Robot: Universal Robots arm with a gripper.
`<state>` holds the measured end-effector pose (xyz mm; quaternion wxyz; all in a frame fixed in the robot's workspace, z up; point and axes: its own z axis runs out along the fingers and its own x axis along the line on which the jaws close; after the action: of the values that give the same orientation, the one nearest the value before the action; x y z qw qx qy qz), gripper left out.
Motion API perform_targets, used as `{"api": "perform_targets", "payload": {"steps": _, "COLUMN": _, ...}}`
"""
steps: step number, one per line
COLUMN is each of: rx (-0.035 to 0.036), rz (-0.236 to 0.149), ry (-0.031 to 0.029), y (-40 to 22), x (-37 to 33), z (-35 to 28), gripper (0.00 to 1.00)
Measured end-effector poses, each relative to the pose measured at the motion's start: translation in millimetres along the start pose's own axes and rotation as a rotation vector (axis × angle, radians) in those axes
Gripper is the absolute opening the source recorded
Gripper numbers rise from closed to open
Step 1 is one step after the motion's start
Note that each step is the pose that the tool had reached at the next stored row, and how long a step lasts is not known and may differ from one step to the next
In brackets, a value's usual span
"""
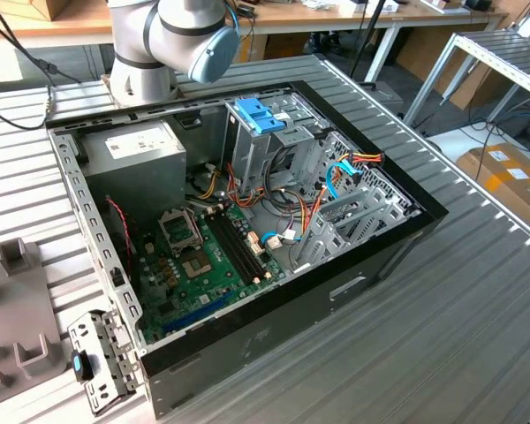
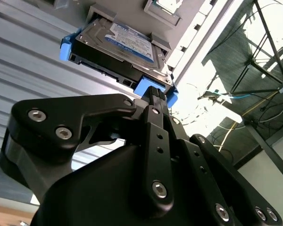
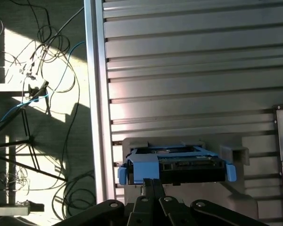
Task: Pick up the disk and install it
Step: 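Reach for the disk, then pick up the disk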
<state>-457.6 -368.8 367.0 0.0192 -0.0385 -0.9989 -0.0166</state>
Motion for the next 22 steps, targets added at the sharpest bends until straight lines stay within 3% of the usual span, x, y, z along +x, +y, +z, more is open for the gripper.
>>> {"api": "perform_targets", "payload": {"steps": 2, "rx": -0.0001, "rz": 0.000, "ry": -0.0001, "y": 0.4, "x": -5.2, "z": 0.9, "gripper": 0.11}}
{"api": "perform_targets", "payload": {"steps": 7, "rx": 0.0001, "rz": 0.000, "ry": 0.0001, "y": 0.3, "x": -5.6, "z": 4.6, "gripper": 0.11}}
{"api": "perform_targets", "payload": {"steps": 22, "rx": 0.0005, "rz": -0.008, "ry": 0.0001, "y": 0.3, "x": -5.6, "z": 5.6, "gripper": 0.11}}
